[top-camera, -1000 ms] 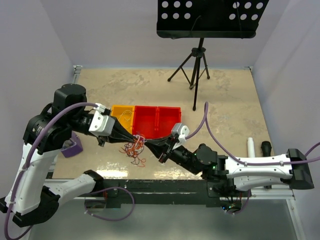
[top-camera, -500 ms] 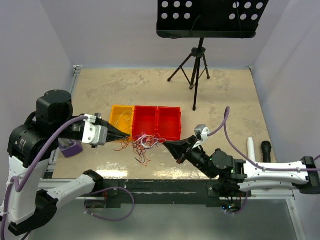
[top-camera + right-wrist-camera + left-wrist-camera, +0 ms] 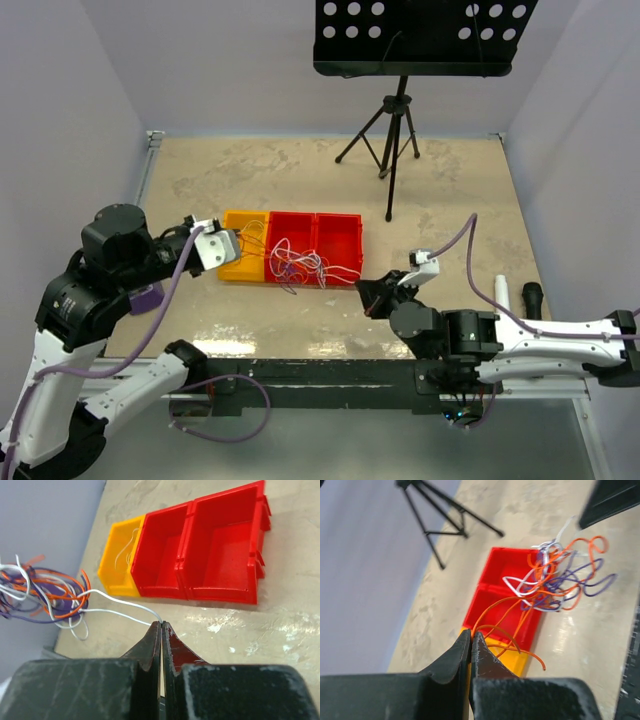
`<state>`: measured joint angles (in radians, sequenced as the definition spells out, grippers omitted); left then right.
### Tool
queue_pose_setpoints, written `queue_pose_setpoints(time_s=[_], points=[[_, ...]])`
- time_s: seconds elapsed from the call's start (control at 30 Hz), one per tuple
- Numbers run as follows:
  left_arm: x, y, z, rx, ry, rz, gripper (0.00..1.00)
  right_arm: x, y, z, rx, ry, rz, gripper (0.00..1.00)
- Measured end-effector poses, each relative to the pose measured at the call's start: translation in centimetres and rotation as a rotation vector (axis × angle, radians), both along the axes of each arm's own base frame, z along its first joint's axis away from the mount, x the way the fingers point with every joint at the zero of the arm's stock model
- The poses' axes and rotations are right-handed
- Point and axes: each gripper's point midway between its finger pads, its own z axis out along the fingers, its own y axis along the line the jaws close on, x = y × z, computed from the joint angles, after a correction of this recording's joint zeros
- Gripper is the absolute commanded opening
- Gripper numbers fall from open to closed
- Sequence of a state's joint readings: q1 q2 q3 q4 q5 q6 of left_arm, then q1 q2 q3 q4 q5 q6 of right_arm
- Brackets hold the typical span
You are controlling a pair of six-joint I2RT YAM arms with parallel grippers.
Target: Untangle the cables
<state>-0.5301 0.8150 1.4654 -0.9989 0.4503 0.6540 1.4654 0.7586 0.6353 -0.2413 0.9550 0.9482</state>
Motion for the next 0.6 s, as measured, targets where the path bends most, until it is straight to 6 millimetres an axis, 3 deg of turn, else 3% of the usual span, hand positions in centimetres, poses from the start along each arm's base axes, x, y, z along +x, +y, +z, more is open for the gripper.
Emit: queue_pose_setpoints(time_s=[0.17,0.37,0.47,0.6], points=[[3.7,2.9,-2.4,0.035,-0.048,0.254,0.00,0.7,-3.2,0.7,0.134,0.157,-0.227,0.00],[7.6,7.0,-6.6,0.131,-0.091,0.547,0.00,1.3,-7.0,1.0,0.205,0.189,-0.370,0.00],[9.6,9.1,-8.3,0.185,-0.111,0.690,0.00,1.8,-7.9,1.6,0.219,0.179,-0.409,0.00],[11.6,14.2,-10.1,0.263,-0.125,0.904,0.00,2.5,-9.0,2.1,0.200,0.152,-0.451,0.00]])
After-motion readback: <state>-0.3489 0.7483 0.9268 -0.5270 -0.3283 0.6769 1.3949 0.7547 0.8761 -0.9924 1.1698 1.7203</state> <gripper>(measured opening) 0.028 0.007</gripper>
